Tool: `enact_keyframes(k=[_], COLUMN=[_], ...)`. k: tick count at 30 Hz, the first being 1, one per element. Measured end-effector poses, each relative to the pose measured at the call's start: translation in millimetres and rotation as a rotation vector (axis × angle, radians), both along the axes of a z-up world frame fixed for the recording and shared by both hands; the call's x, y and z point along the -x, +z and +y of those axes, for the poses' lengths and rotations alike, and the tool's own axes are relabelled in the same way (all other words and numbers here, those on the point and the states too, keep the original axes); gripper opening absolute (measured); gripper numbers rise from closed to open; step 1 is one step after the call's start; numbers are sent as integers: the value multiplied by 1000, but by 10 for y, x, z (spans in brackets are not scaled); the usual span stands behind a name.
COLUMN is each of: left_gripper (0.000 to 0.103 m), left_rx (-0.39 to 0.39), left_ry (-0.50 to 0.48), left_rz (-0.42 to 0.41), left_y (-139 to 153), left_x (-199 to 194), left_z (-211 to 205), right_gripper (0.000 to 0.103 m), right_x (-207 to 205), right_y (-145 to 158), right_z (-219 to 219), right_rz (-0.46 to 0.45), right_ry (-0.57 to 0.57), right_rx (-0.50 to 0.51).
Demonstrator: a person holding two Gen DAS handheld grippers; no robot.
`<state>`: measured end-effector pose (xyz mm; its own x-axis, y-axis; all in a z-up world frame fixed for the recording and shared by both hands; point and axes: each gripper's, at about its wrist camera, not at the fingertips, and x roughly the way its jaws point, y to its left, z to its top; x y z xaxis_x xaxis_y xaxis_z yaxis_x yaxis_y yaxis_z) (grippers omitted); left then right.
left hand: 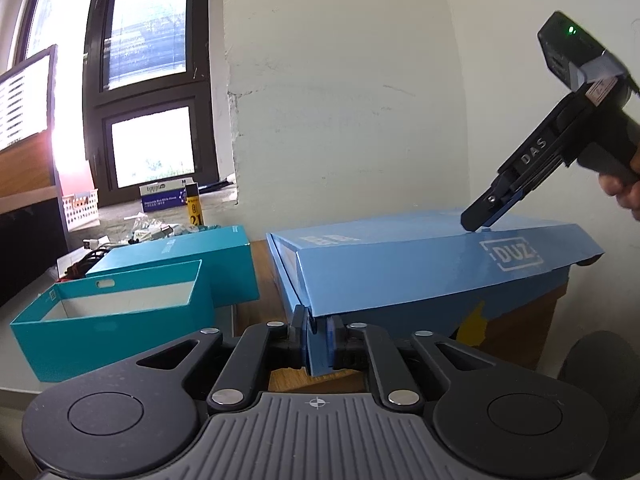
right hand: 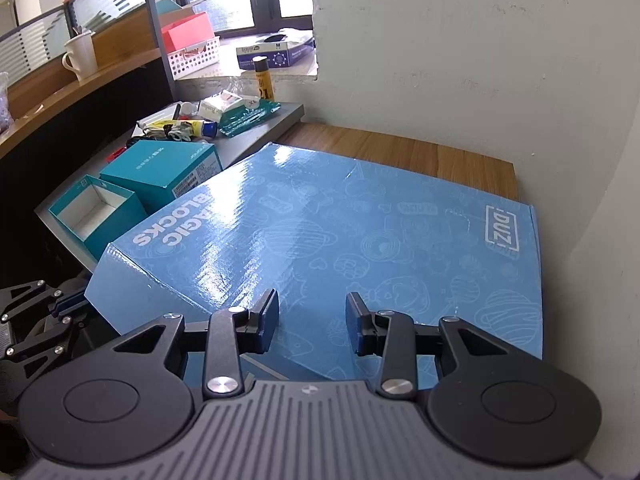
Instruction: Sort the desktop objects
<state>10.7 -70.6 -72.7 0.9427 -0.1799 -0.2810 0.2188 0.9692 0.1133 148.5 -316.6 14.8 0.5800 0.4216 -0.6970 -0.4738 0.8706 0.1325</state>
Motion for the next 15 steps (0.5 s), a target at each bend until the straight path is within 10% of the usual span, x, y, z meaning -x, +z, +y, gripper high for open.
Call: enact_keyframes(k=[15], left_gripper=[7], left_rx=[1], left_ry=[25], left_rz=[36], left_y=[47], left_x=[7], left_z=[-6], right_gripper=[42], right_x=[-10], right_y=[27], right_z=[34], right_rz=[6], right_ry=[14], right_rx=[23])
